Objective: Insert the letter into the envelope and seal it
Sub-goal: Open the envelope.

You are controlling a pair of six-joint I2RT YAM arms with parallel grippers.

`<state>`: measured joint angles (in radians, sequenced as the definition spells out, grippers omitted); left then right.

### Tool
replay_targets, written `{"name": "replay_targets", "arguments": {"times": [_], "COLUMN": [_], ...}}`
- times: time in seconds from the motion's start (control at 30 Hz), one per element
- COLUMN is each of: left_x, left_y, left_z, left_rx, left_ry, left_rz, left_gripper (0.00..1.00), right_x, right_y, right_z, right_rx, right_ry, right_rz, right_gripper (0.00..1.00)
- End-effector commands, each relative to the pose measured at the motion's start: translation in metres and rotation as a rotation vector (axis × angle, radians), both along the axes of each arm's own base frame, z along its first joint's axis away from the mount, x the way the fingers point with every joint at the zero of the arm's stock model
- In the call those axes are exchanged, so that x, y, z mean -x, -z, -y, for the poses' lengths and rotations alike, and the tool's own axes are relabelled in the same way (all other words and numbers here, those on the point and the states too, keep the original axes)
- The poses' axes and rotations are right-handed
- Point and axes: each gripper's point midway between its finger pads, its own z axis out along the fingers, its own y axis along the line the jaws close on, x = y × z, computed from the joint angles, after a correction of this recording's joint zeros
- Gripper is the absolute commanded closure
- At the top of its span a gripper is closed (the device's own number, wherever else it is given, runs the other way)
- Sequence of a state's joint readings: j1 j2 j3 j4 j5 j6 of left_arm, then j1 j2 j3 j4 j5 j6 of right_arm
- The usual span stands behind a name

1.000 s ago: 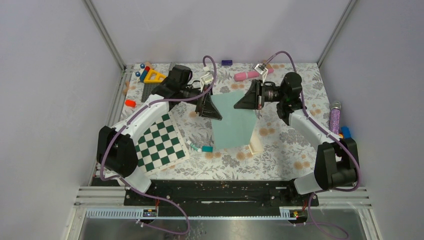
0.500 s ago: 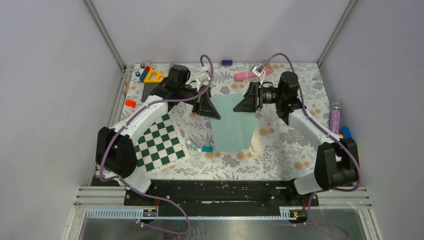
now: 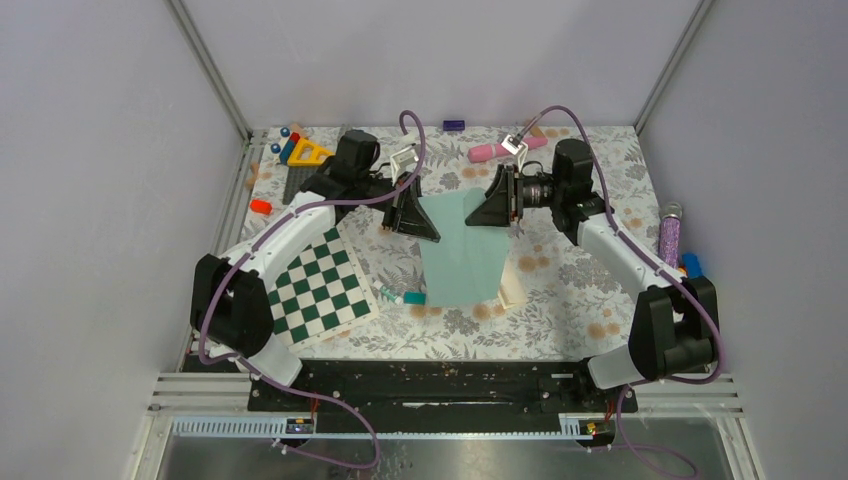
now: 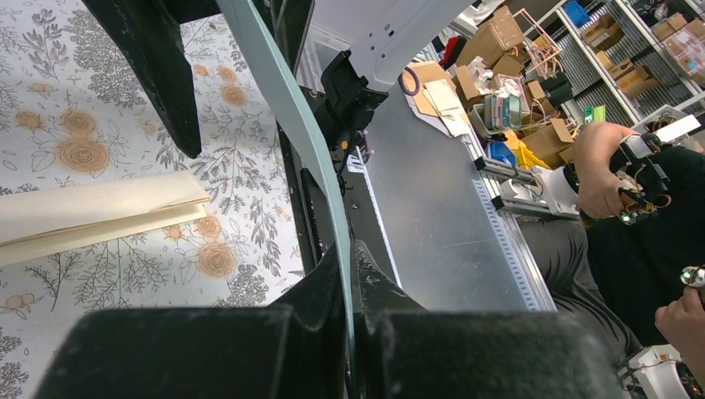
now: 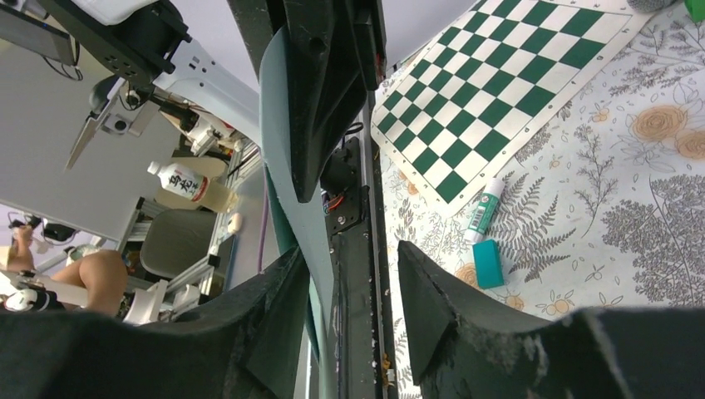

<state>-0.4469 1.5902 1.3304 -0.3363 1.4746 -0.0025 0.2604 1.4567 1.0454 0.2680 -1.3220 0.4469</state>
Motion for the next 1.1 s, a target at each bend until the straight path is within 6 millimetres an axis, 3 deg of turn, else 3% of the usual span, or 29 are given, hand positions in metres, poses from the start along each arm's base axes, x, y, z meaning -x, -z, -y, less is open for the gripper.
{"name": "replay_targets", "arguments": {"times": [0.0,0.33,0.43,0.6,0.8,1.07], "left_x": [0.020,0.016,0.008,-0.007,-0.009,-0.007], "left_y": [-0.023,-0.015,-0.009,0.000,-0.002,-0.002], "left_z": [-0.004,0.004,0.007,0.013,0.014,0.013], "left_rx": [0.080,0.058,0.020,-0.026,-0.023,-0.011], "left_ry": [0.083,0.071,0.023,-0.052,-0.059,-0.059], "left_rz": [0.070,0.060,0.045,0.040,0.028,0.026], "left_gripper": [1.00,1.00,0.88,0.80,0.79,0.76], "right_x": [0.002,0.012,0.014,0.015,0.017,0.016], "right_y": [-0.016,-0.018,-0.020,-0.019,0.005,0.001], "right_z": [-0.010,-0.019,-0.019,-0.018,-0.018,-0.017], "right_rx": [-0.047,-0.053,-0.061,-0.049,0.110,0.115], "right_ry": [-0.025,-0.065,-0.078,-0.056,0.013,0.036], "right_rz": [0.036,0.038,0.036,0.061,0.167,0.193], "right_gripper": [0.48,0.34,0.27,0.12,0.07,0.00]}}
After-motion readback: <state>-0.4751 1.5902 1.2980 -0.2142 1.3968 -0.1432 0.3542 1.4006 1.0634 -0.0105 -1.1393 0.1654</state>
